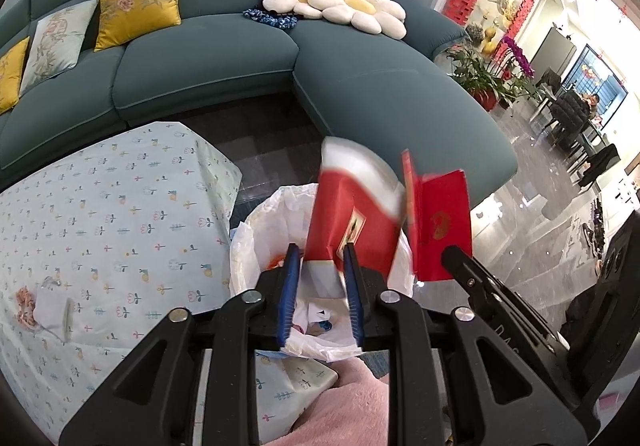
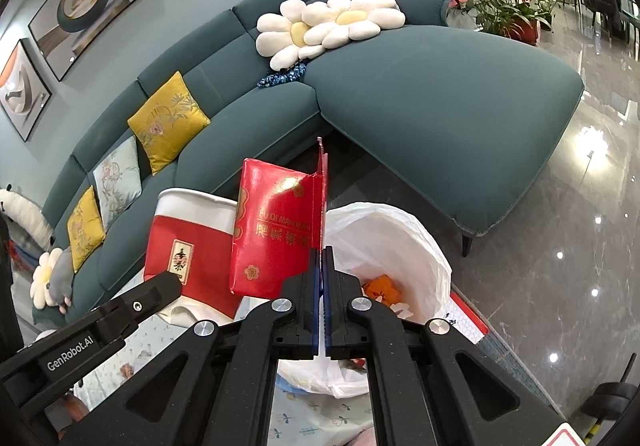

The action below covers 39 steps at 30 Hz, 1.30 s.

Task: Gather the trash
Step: 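Carry cup and packet over the wastebasket and open both tools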

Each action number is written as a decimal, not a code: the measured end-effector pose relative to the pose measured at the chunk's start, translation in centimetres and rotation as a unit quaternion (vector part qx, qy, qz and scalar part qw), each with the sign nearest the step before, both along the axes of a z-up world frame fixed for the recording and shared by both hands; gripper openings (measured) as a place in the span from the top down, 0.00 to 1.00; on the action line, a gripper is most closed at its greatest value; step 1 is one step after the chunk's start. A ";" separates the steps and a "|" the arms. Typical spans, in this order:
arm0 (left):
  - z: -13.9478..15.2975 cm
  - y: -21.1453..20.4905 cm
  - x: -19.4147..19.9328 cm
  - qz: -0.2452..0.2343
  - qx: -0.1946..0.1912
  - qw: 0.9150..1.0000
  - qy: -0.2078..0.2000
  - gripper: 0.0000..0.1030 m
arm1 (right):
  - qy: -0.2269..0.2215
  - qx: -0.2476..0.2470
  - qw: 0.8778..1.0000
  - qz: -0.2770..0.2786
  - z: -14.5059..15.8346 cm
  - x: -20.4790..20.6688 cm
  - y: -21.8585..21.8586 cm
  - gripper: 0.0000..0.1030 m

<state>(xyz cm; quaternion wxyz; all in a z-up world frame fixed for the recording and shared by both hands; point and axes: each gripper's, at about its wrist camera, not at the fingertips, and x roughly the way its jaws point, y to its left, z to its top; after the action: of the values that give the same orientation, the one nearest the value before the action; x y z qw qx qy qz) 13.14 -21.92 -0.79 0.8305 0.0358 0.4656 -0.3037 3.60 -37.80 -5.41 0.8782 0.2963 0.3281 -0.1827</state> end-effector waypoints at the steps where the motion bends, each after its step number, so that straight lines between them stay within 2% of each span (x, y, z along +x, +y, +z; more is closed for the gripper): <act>1: -0.1 0.0 0.1 0.001 0.001 1.000 -0.001 0.58 | 0.002 -0.003 1.000 -0.004 0.0 0.0 0.0 0.89; 2: -0.1 0.0 0.1 0.005 0.002 1.000 -0.005 0.55 | 0.003 -0.006 1.000 -0.006 0.0 0.1 0.1 0.87; 3: -0.1 0.0 0.0 0.005 0.002 1.000 -0.007 0.54 | 0.004 -0.007 1.000 -0.006 0.0 0.1 0.1 0.86; 5: -0.2 0.1 0.1 0.007 0.004 1.000 -0.003 0.54 | 0.006 -0.011 1.000 -0.007 0.0 0.1 0.1 0.78; 8: -0.4 0.3 0.3 0.012 0.005 1.000 0.003 0.54 | 0.005 -0.020 1.000 -0.008 0.2 0.0 0.2 0.72; 15: 0.1 1.5 0.3 0.022 -0.001 1.000 0.002 0.53 | 0.004 -0.023 1.000 -0.002 0.7 0.1 1.0 0.67; 21: 0.8 3.6 0.5 0.039 -0.007 0.999 -0.003 0.46 | 0.000 -0.027 1.000 0.011 1.5 0.3 2.9 0.66; 28: 1.1 7.1 1.1 0.069 -0.017 0.997 -0.001 0.45 | -0.002 -0.038 0.999 0.035 2.5 1.0 5.8 0.55; 39: 1.5 13.6 2.3 0.122 -0.036 0.992 0.002 0.41 | 0.002 -0.059 0.994 0.089 3.7 3.1 11.7 0.53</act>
<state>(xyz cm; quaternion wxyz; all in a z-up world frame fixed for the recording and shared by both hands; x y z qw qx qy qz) 15.47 -8.35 0.72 0.8611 -0.0519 0.4570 -0.2166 6.69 -26.11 -1.71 0.9063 0.2136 0.3432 -0.1237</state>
